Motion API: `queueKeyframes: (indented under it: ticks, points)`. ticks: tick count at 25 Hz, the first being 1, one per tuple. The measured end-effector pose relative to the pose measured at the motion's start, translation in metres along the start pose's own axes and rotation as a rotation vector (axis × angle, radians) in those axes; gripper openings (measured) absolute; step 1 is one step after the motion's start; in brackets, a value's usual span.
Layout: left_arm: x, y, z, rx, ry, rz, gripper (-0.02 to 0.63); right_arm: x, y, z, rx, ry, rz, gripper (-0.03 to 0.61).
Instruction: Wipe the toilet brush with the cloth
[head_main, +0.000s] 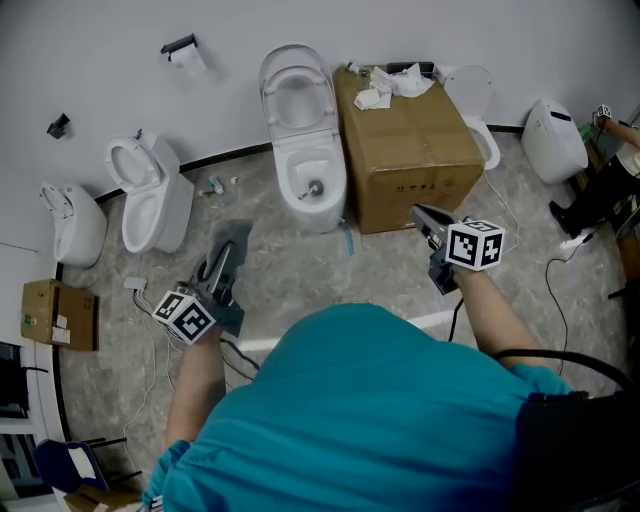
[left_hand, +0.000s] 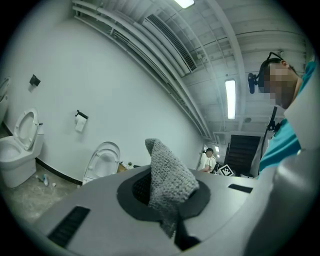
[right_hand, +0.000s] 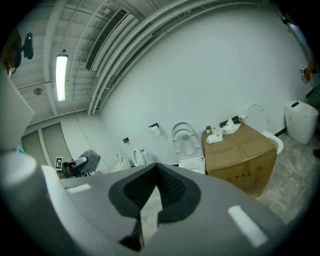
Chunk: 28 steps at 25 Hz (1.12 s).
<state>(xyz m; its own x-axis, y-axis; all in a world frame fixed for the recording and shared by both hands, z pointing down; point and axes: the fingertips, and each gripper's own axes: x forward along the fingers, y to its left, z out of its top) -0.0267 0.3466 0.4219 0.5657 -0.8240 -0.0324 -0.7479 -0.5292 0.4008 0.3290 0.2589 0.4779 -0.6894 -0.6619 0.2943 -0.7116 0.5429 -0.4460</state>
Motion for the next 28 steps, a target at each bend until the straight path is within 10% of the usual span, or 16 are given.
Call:
queueKeyframes:
  ticks: [15,28]
  points:
    - [0.048,-0.014,-0.037,-0.030,0.070,0.028,0.012,0.005,-0.069,-0.017,-0.048,0.104,-0.010,-0.002]
    - [0.110,0.186,0.003,-0.114,0.111,-0.089,0.012,0.205,-0.045,0.000,-0.200,0.262,-0.066,-0.002]
